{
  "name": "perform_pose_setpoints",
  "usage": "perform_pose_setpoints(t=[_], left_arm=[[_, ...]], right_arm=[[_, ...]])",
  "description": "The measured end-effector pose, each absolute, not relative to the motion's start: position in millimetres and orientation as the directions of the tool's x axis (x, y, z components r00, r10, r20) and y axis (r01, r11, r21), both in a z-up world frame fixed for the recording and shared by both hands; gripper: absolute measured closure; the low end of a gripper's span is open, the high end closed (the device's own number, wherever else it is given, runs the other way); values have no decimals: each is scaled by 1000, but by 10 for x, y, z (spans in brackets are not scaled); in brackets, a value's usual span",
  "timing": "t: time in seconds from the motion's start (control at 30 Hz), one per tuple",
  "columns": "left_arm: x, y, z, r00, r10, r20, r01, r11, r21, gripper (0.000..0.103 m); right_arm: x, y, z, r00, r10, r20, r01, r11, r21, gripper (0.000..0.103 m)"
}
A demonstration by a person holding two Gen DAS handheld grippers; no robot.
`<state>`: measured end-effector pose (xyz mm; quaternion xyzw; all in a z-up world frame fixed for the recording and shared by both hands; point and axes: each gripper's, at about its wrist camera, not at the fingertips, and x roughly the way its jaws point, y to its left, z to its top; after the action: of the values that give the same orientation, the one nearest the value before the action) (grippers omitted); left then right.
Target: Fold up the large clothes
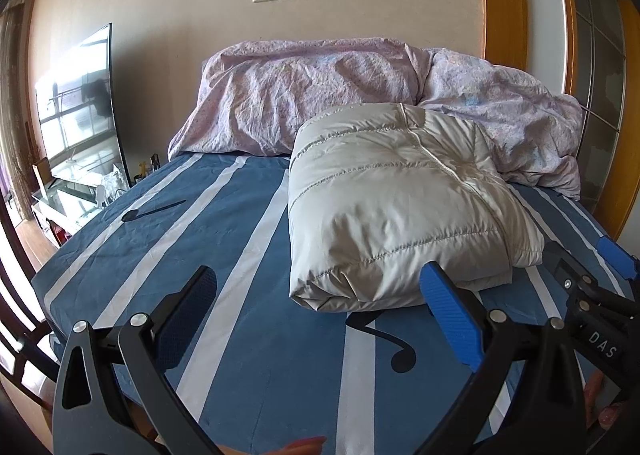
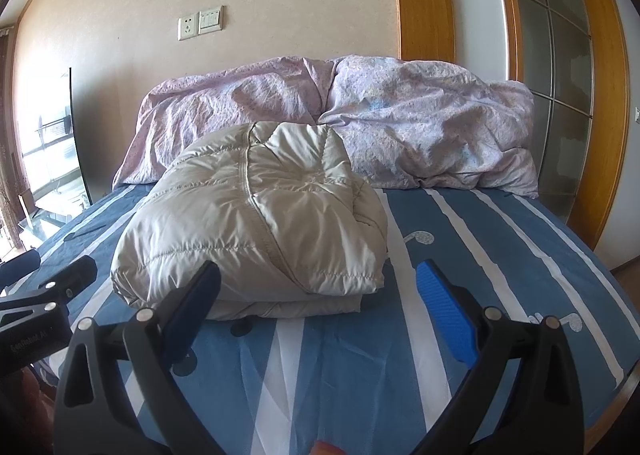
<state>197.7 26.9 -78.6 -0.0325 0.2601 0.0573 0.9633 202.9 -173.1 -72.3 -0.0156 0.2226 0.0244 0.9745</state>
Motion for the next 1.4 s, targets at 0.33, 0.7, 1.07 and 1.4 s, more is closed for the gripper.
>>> perform_pose_setpoints(t=[0.33,0.7,1.07,1.4], left_arm=[[1967,263,-771,859,99,-502,-131,991,-28,1],[1971,255,-777,854,98,-510,-125,992,-20,1],[1982,249,-774,854,107,-509,-127,992,-6,1],[1976,215,-782,854,106,-509,-128,992,-9,1]], right_arm=[[2020,-1765,-707,903,39,-428,-49,999,-12,5],[2023,-1758,-717,901,41,-432,-54,998,-19,5],[2024,-1749,-716,901,32,-433,-48,998,-27,5],[2034,-1760,-724,899,33,-436,-49,998,-26,5]])
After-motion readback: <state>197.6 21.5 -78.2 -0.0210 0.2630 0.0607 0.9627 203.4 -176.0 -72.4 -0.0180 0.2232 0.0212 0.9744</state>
